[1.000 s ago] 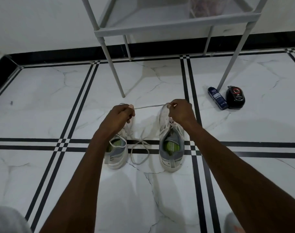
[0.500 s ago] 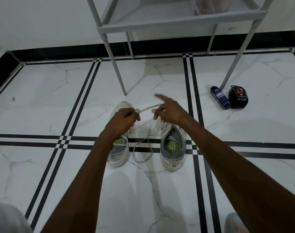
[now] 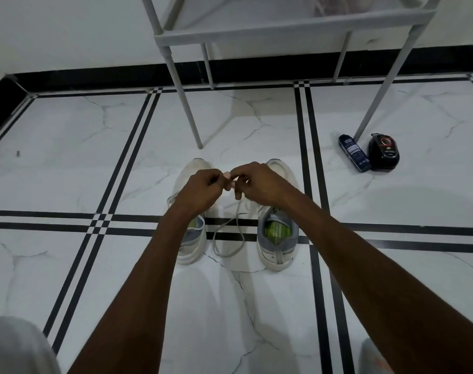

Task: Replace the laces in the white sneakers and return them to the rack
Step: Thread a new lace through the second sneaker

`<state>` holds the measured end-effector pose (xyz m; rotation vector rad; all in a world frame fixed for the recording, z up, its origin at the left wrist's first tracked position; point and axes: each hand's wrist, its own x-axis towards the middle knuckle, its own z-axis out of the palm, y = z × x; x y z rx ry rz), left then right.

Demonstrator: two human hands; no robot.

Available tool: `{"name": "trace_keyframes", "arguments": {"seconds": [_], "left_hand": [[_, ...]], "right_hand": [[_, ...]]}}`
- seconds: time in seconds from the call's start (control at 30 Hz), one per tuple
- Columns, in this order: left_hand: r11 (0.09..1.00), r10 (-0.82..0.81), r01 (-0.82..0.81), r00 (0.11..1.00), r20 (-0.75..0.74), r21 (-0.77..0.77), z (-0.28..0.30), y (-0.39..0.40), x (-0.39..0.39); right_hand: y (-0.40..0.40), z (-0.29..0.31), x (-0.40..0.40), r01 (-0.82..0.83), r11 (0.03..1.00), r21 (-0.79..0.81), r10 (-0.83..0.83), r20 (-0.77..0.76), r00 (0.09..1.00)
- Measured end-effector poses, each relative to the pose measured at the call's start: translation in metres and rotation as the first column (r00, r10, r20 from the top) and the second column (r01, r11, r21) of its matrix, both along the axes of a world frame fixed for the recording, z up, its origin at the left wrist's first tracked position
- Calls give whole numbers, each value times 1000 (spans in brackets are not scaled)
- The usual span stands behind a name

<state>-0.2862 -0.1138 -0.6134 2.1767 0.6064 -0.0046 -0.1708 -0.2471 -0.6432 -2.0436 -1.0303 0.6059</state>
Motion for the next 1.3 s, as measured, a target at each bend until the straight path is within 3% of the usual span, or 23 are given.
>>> {"name": "trace_keyframes", "arguments": {"seconds": [0.13, 0.23, 0.33, 0.43, 0.5, 0.67, 0.77, 0.9, 1.07, 1.13, 1.3], "left_hand": [[998, 38, -39, 999, 28, 41, -2, 6, -2], [996, 49, -55, 994, 95, 67, -5, 6, -1], [987, -6, -14, 992, 126, 163, -9, 2, 4], [978, 45, -91, 971, 235, 189, -14, 0, 7], [980, 130, -168, 945, 300, 106, -15, -3, 7], [900, 359, -244, 885, 296, -362, -22, -24, 11], [856, 407, -243, 860, 307, -456, -24, -36, 15], [911, 342, -215, 870, 355, -351, -20, -39, 19], [960, 206, -121, 916, 346, -251, -24, -53, 28], [967, 168, -94, 933, 318, -236, -33, -60, 32], [997, -5, 20, 978, 207, -70, -52, -72, 39]], "right_hand": [[-7, -8, 9, 237, 972, -1, -236, -63, 970], [-9, -10, 6, 192, 981, 1, -191, -91, 977], [-1, -9, -3, 140, 989, 45, -140, -4, 990], [1, -7, -5, 170, 984, 59, -171, 0, 985], [-4, -8, -9, 177, 982, 59, -175, -33, 984], [-11, -9, -18, 212, 977, -1, -211, -114, 971], [-25, -10, -15, 282, 959, -18, -281, -170, 944], [-71, -2, 5, 458, 888, -43, -458, -167, 873], [-100, -8, 10, 298, 886, -357, -357, -112, 927], [-98, -14, -2, 298, 885, -357, -348, -83, 934], [-93, -35, -20, 466, 868, -172, -432, 200, 879]]}}
